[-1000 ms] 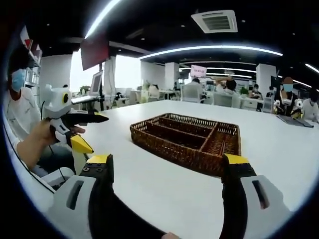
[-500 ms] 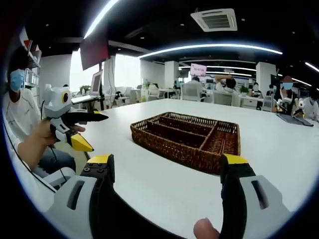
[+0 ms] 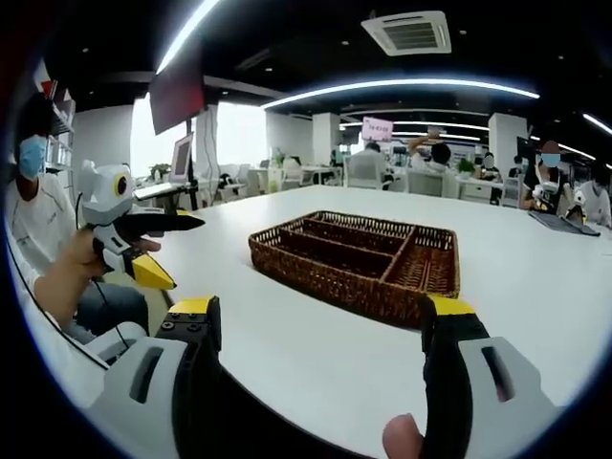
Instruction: Arrange the knives, forks, and spoons in their matching storage slots by inserting each utensil handle-first until every utensil is classified and aligned in the correct compartment
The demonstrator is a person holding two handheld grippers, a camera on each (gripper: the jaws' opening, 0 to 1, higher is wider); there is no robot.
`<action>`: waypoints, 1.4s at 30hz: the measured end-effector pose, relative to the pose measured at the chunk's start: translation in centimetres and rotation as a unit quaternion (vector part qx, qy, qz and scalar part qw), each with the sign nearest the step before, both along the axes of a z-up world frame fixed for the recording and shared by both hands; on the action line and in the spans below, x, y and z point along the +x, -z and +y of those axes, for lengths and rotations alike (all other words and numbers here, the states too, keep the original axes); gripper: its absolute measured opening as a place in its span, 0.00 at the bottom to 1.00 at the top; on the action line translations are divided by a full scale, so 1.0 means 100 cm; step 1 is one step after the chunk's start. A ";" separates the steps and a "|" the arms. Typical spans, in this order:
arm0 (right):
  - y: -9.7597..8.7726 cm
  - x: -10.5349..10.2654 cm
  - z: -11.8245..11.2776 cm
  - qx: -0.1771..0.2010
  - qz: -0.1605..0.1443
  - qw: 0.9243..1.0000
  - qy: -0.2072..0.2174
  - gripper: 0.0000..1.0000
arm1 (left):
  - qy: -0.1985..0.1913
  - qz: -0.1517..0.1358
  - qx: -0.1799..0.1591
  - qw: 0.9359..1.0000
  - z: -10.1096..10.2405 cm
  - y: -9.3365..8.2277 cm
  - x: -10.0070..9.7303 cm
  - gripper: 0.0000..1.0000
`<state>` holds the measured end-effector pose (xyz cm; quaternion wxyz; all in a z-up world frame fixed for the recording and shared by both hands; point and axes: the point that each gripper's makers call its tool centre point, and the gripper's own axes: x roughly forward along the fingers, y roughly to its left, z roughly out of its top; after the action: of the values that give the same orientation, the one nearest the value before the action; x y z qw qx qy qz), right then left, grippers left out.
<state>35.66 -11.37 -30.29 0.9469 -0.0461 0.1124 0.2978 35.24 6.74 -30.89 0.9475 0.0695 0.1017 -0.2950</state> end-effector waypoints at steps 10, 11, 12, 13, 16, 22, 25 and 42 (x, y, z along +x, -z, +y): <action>0.001 0.001 -0.002 0.000 0.005 1.000 0.004 0.88 | -0.003 0.006 0.008 1.000 0.001 0.003 0.000 0.99; 0.001 0.001 -0.003 -0.001 0.007 1.000 0.005 0.88 | -0.002 0.007 0.008 1.000 0.000 0.003 0.000 0.99; 0.001 0.001 -0.003 0.001 0.006 1.000 0.005 0.88 | -0.002 0.007 0.008 1.000 0.000 0.003 0.000 0.99; 0.001 0.001 -0.003 0.002 0.005 1.000 0.005 0.88 | -0.002 0.008 0.008 1.000 0.000 0.003 0.001 0.99; 0.002 0.001 -0.003 0.000 0.008 1.000 0.004 0.88 | -0.002 0.009 0.009 1.000 0.000 0.003 0.001 0.99; 0.003 0.001 -0.002 -0.002 0.010 1.000 0.003 0.87 | -0.003 0.010 0.011 1.000 0.001 0.005 0.001 0.99; 0.003 0.000 -0.001 -0.002 0.010 1.000 0.002 0.87 | -0.003 0.011 0.011 1.000 0.002 0.006 0.001 0.98; 0.010 -0.003 0.002 0.001 0.017 1.000 -0.002 0.86 | -0.001 0.010 0.013 1.000 0.000 0.007 -0.002 0.98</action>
<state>35.39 -11.16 -31.26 0.9443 -0.0404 0.1278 0.3007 35.08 6.73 -31.56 0.9457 0.0790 0.1155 -0.2932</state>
